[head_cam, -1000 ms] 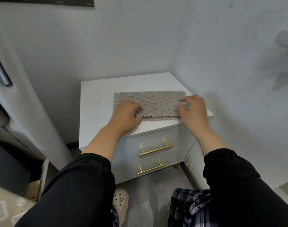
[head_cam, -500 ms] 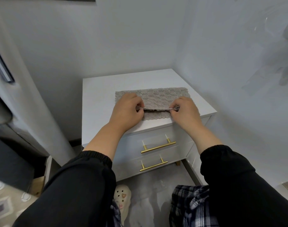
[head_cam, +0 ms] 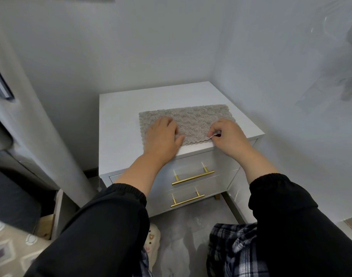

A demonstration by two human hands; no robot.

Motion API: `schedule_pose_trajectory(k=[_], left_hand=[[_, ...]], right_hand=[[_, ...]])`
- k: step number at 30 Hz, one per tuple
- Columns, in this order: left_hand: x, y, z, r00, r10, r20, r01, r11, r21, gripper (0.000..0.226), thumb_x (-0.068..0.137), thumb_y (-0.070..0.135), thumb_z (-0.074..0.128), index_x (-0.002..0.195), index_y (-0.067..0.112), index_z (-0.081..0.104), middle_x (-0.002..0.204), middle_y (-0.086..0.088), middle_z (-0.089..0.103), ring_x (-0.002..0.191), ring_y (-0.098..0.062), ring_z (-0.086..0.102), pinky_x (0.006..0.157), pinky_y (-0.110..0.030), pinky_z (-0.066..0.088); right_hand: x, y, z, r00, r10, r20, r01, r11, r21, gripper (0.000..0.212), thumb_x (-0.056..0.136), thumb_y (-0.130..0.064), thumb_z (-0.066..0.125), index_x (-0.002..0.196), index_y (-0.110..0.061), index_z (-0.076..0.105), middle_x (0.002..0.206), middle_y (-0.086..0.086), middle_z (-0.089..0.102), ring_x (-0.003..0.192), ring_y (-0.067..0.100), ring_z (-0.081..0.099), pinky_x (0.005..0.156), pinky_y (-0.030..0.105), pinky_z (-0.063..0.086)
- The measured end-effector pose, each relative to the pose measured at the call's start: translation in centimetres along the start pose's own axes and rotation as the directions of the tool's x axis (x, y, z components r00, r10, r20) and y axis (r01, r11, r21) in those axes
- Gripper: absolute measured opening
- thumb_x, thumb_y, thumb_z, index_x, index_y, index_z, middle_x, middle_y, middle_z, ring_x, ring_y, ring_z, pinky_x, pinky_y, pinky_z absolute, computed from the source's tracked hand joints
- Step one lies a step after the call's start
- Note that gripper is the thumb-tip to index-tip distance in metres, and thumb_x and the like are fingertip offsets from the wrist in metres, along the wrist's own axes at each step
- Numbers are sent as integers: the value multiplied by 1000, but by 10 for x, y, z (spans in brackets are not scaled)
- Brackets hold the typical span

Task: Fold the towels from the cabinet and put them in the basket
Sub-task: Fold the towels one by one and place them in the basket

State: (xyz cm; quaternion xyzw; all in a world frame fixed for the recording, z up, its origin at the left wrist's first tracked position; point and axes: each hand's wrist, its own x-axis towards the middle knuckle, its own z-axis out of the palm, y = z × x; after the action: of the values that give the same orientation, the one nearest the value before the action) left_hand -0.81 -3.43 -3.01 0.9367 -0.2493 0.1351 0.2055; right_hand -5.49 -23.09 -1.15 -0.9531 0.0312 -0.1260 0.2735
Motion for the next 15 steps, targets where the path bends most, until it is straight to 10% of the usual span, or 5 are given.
schedule_pose_trajectory(k=[4,15], left_hand=[[2,-2,3,977,-73,202,39,985,168,52,100,44,29,148,25,25,158,-2,18,146,-24,10,118,-48,8],[7,-4,-6,929,-98,356,16,974,226,56,100,51,18,152,34,9,161,3,1,148,-22,-3,117,-49,-2]], right_hand=[[-1,11,-7,992,86,-91,-97,987,-128,28,76,8,50,88,-13,65,94,0,50,95,20,48,72,26,33],[-12,35,-27,949,260,-176,-289,943,-165,27,79,2,50,84,-12,71,100,4,68,99,28,58,76,29,43]])
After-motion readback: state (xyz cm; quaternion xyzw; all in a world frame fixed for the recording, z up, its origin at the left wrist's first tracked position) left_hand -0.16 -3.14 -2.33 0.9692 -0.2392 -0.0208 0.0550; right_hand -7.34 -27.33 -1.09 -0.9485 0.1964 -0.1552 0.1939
